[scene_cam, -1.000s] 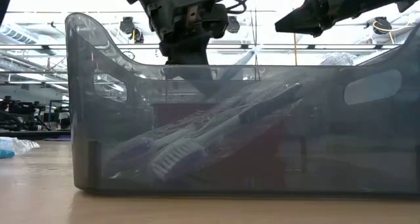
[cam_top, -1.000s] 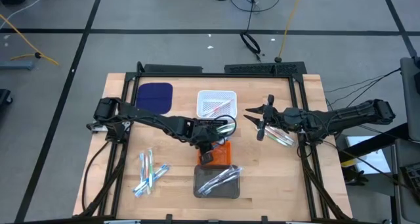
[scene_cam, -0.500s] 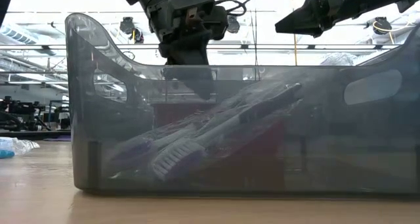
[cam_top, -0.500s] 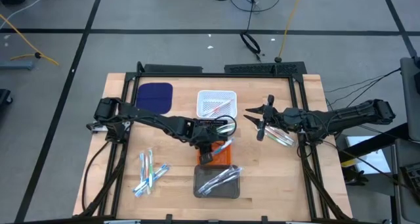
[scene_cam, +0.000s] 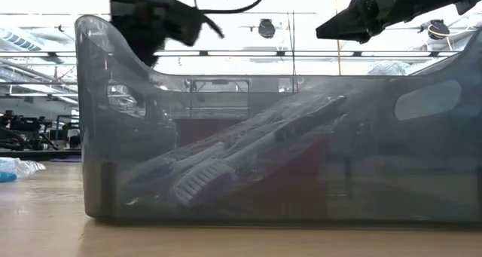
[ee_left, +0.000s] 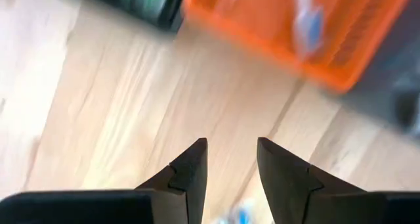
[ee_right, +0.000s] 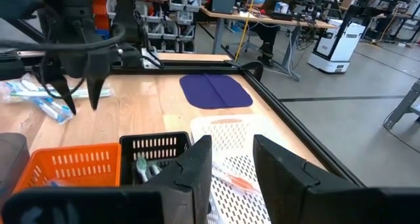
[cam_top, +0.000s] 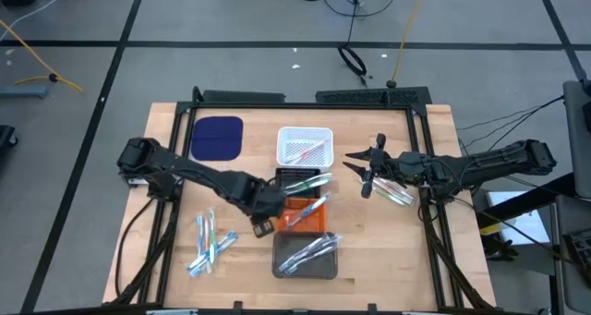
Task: Pick & Place Toothbrushes
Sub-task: Put the blue toothbrush into the orange basket
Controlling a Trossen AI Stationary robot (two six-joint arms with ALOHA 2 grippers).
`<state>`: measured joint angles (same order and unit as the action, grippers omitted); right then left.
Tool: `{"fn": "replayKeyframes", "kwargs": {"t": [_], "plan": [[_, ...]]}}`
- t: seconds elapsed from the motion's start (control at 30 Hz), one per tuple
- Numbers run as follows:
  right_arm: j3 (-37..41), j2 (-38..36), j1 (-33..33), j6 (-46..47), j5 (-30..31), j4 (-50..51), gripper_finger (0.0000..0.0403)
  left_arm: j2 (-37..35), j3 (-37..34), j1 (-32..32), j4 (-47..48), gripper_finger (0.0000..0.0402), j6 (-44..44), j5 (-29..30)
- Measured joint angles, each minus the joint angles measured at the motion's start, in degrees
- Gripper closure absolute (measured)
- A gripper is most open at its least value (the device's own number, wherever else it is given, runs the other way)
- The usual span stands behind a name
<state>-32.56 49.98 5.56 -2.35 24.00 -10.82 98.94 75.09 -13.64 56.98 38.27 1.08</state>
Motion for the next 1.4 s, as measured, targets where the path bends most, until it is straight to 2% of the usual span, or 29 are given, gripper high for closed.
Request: {"fn": "replayKeyframes", "kwargs": {"t": [0.1,0.23,0.53,0.7,1.0,1.13,1.3,1.4], "plan": [[0.0,0.0,0.0,0.0,0.0,0.0,0.03,0.0,-0.2,-2.1,5.5,0.027,5.9,1.0],[0.0,0.0,0.0,0.1,0.0,0.0,0.03,-0.2,-3.4,-4.6,6.5,0.027,12.8,1.3],[0.0,0.0,0.0,0.1,0.0,0.0,0.03,-0.4,-13.0,-8.0,6.1,0.027,28.2,-4.6],[0.0,0.0,0.0,0.1,0.0,0.0,0.03,-0.4,-14.0,-9.8,4.2,0.027,30.6,-7.1],[0.0,0.0,0.0,0.0,0.0,0.0,0.03,-0.4,-14.1,-11.7,1.5,0.027,33.4,-6.8],[0.0,0.0,0.0,0.0,-0.1,0.0,0.03,-0.5,-16.2,-12.1,1.1,0.027,35.4,-7.5],[0.0,0.0,0.0,0.0,-0.1,0.0,0.03,-0.5,-20.8,-12.0,-7.7,0.027,35.4,-11.5],[0.0,0.0,0.0,0.0,-0.1,0.0,0.03,-0.7,-21.2,-11.5,-7.6,0.0277,35.0,-11.9]]}}
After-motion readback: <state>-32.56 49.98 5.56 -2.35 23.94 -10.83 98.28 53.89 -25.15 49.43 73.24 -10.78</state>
